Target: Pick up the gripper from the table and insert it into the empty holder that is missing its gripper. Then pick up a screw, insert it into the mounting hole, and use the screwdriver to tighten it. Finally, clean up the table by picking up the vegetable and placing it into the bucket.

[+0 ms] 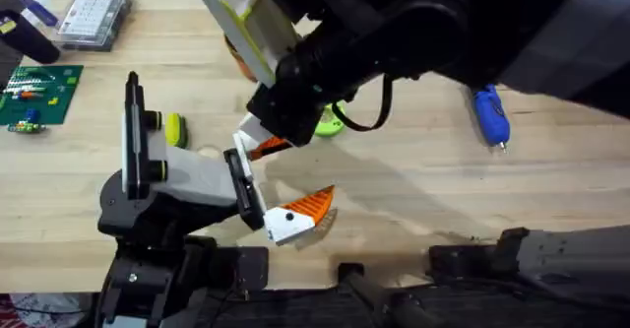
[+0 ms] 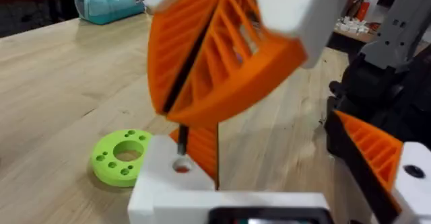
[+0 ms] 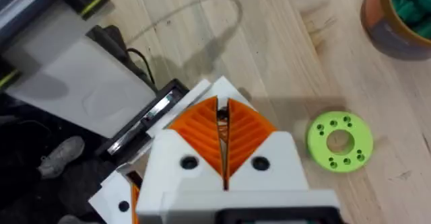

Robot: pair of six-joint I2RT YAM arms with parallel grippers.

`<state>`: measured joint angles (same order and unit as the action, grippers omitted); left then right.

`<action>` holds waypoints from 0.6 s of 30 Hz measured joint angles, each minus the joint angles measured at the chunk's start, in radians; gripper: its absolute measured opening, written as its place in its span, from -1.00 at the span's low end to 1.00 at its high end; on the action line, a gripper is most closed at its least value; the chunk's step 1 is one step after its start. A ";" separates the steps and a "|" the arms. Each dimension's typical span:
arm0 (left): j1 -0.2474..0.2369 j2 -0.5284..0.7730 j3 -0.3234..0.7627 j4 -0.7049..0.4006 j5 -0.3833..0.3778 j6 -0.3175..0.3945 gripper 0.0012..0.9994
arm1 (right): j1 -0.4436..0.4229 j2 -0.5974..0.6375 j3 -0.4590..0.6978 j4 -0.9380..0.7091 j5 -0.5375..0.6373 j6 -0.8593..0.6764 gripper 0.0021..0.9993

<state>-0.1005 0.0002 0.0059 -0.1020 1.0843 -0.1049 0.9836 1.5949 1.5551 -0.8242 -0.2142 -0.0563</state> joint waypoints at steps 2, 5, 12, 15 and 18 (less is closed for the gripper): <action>0.000 0.000 0.000 0.000 0.000 0.000 0.97 | 0.000 0.009 0.000 -0.004 0.000 0.000 -0.98; 0.000 0.000 0.000 0.000 0.000 0.000 0.97 | 0.000 0.035 0.000 -0.015 0.000 0.000 -0.98; 0.000 0.000 0.000 0.000 0.000 -0.003 0.97 | 0.000 0.063 0.000 -0.016 0.000 0.000 -0.98; 0.000 0.000 0.000 0.000 0.000 -0.003 0.97 | 0.000 0.063 0.000 -0.019 0.000 0.000 -0.98; 0.000 0.000 0.000 0.000 0.000 -0.004 0.97 | 0.000 0.063 0.000 -0.021 0.000 0.000 -0.98</action>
<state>-0.1005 0.0002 0.0059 -0.1024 1.0847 -0.1085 0.9833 1.6581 1.5551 -0.8455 -0.2142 -0.0566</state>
